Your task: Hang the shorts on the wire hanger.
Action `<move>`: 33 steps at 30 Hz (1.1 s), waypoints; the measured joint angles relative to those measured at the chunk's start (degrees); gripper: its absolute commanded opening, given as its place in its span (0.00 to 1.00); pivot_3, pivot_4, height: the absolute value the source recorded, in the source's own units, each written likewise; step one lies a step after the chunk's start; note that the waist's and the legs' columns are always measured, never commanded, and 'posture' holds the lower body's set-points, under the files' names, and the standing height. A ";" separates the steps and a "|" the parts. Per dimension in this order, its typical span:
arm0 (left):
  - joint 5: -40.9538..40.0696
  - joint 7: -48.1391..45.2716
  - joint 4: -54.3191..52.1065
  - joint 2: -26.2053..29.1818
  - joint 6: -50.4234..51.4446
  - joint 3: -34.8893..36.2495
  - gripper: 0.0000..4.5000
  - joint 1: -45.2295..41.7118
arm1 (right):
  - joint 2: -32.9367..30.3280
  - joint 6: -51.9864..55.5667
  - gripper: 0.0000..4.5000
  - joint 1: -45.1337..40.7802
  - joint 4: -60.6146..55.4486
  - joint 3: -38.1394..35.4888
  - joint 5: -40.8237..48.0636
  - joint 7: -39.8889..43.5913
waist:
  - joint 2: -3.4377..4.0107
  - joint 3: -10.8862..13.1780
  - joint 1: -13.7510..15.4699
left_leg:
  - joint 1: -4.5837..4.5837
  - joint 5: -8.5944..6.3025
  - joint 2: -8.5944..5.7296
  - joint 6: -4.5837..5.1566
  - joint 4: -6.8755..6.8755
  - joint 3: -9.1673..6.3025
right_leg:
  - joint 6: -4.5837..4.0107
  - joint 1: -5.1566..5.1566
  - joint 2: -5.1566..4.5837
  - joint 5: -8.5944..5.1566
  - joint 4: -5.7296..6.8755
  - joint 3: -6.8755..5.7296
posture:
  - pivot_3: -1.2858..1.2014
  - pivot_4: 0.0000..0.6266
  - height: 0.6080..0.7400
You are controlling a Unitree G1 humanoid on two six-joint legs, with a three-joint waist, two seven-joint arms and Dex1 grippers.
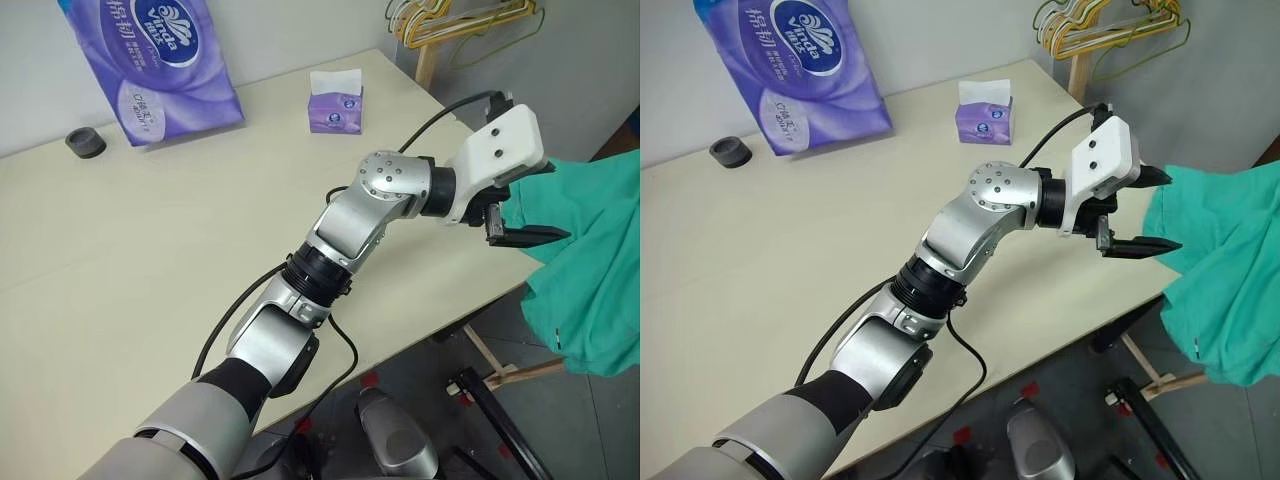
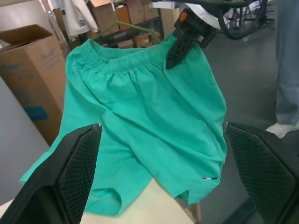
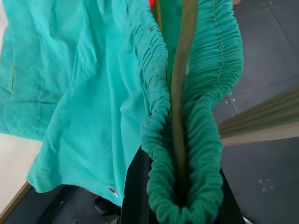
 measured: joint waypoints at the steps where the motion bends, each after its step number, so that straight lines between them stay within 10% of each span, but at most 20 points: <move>1: 0.00 0.05 -0.18 0.02 0.04 0.00 1.00 0.00 | -0.33 -0.32 0.00 -0.64 1.10 0.71 -1.62 1.42 | 0.01 0.04 0.00 | 0.00 0.00 0.00 0.00 0.00 -0.01 | 0.01 0.00 -0.01 0.00 0.00 0.01 | 0.31 0.48 1.00; 14: 0.25 0.02 -2.24 0.20 1.34 -1.23 1.00 1.58 | 2.78 2.63 0.00 8.48 -5.94 -6.93 -5.29 8.31 | -0.65 1.27 1.45 | -0.11 -0.01 0.14 -0.01 0.00 -0.12 | 0.04 -0.06 0.11 0.02 -0.01 -0.16 | 0.31 0.53 1.00; 33: -1.02 -1.58 -3.60 -2.21 2.24 -2.38 1.00 2.74 | 5.39 4.10 0.06 0.47 -5.67 -6.03 -16.67 9.57 | -0.26 2.25 1.36 | -0.28 -0.02 0.00 -0.01 0.06 0.12 | 0.32 -0.42 0.00 0.18 0.04 0.44 | 0.31 0.44 1.00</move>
